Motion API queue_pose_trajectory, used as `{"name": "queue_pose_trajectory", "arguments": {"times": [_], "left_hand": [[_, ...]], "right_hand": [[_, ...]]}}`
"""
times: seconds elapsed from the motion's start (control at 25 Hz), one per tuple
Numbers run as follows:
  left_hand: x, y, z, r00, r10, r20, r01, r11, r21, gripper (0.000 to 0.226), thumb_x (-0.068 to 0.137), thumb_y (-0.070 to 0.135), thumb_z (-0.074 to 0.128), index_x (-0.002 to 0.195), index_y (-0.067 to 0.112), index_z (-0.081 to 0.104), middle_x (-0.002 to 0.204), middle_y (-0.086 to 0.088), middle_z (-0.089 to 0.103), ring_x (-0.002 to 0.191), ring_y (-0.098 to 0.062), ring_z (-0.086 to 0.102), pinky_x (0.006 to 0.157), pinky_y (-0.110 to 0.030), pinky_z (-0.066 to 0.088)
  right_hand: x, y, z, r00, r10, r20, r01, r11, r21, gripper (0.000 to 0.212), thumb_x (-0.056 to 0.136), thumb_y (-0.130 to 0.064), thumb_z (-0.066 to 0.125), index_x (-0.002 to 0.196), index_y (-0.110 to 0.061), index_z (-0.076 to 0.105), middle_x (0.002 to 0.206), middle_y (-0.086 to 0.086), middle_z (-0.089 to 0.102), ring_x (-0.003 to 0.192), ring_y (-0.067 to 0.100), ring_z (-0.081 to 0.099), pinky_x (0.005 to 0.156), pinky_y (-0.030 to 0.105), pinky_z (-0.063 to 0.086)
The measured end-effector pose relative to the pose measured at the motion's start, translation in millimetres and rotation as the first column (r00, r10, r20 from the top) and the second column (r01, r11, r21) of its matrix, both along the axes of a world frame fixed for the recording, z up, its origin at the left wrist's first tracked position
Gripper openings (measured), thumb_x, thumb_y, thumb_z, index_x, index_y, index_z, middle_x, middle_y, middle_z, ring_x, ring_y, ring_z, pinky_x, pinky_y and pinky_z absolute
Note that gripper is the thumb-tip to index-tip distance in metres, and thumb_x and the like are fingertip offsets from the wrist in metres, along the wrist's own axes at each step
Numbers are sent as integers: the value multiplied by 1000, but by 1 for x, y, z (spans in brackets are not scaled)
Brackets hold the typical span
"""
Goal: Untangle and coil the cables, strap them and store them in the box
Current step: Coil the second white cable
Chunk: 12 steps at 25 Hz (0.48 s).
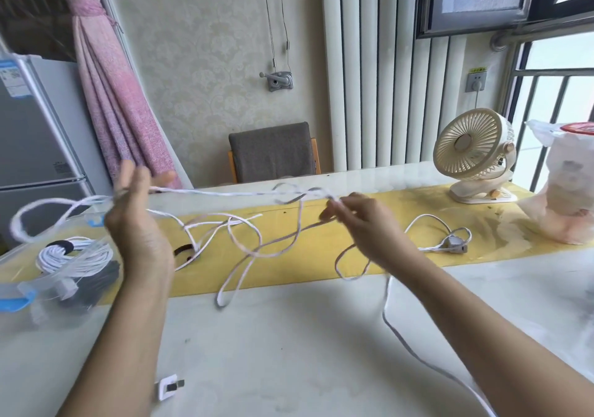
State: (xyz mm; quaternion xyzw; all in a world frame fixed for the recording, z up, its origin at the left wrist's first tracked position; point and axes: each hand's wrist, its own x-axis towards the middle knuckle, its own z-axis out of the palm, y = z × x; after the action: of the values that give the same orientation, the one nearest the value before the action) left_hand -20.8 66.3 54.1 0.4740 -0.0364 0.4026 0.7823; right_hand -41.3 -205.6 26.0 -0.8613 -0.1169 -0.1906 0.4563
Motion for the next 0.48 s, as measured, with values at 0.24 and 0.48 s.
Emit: {"name": "queue_pose_trajectory", "arguments": {"times": [0.24, 0.48], "left_hand": [[11, 16, -15, 866, -187, -464, 248, 966, 75, 25, 90, 25, 57, 70, 14, 66, 58, 5, 68, 56, -7, 65, 72, -26, 56], [15, 3, -32, 670, 118, -733, 324, 842, 431, 43, 79, 46, 69, 85, 4, 65, 75, -10, 67, 46, -12, 58, 52, -23, 52]], "right_hand": [[19, -55, 3, 933, -359, 12, 356, 929, 105, 31, 97, -32, 47, 98, -16, 74, 74, 11, 62, 63, 17, 52, 57, 27, 35], [21, -53, -2, 920, -383, 82, 343, 889, 305, 37, 95, -33, 51, 90, 0, 67, 83, 29, 60, 62, 21, 43, 55, 30, 29]]}}
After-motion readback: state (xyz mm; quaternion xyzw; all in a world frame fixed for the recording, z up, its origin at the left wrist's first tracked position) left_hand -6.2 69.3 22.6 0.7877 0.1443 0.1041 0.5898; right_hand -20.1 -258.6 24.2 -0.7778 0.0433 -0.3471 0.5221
